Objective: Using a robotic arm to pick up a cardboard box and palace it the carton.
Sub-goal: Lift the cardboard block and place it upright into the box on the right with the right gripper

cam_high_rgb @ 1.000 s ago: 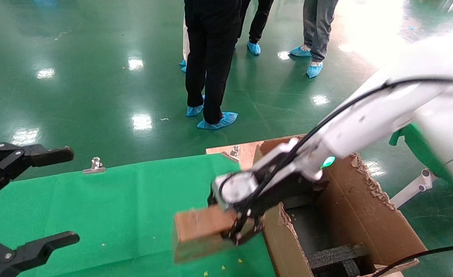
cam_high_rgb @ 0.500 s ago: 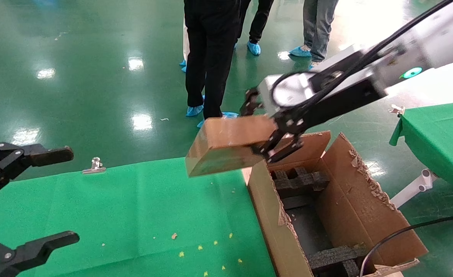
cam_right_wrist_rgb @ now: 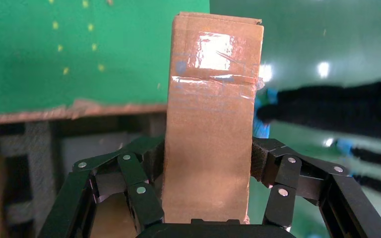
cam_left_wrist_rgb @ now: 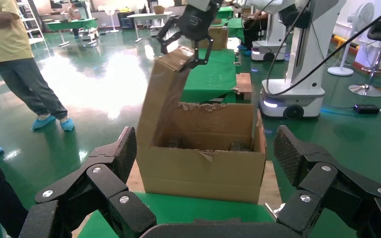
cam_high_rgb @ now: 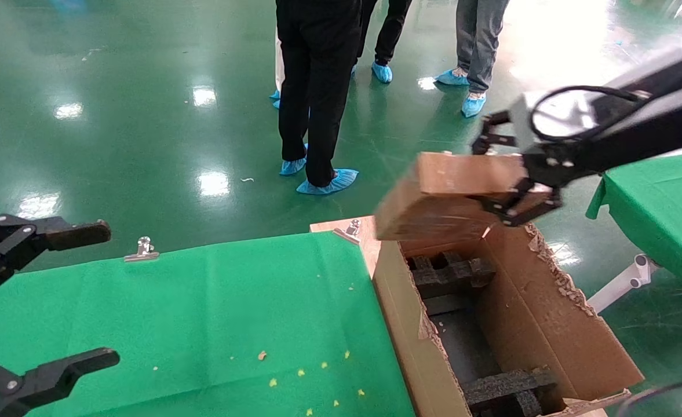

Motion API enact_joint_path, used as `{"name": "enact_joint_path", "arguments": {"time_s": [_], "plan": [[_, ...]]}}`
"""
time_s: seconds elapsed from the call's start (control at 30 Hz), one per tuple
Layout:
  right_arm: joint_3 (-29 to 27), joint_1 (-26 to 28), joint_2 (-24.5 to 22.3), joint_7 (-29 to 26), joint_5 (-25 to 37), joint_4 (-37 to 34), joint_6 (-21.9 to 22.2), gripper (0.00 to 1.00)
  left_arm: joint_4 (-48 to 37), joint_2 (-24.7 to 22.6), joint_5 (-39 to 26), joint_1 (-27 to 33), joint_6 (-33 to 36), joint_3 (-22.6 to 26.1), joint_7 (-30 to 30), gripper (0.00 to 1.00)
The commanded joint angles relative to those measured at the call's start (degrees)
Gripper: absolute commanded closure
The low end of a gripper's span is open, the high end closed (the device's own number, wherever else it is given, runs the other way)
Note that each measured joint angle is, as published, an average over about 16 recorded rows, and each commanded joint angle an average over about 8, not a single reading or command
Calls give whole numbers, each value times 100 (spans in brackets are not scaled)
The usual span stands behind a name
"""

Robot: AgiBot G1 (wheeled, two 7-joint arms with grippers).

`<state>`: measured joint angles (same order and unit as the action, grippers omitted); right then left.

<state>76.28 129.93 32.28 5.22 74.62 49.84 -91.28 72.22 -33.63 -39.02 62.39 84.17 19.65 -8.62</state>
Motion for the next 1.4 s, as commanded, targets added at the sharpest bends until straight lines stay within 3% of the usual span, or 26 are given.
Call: {"name": "enact_joint_path", "arguments": {"time_s": [0.03, 0.37, 0.67, 1.03, 1.4], "plan": [[185, 134, -175, -19, 55, -6, -4, 100, 0, 0, 0, 0, 0, 0, 0, 0], [1014, 353, -852, -40, 89, -162, 36, 100, 0, 0, 1, 0, 0, 1, 0, 0], [1356, 158, -990, -101, -101, -640, 220, 100, 0, 1, 1, 0, -1, 1, 1, 0], [1448, -518, -1205, -1473, -557, -1378, 970, 100, 0, 1, 1, 1, -1, 2, 1, 0], [1424, -1471, -1722, -2603, -1641, -1285, 1919, 100, 0, 1, 2, 1, -1, 3, 1, 0]]}}
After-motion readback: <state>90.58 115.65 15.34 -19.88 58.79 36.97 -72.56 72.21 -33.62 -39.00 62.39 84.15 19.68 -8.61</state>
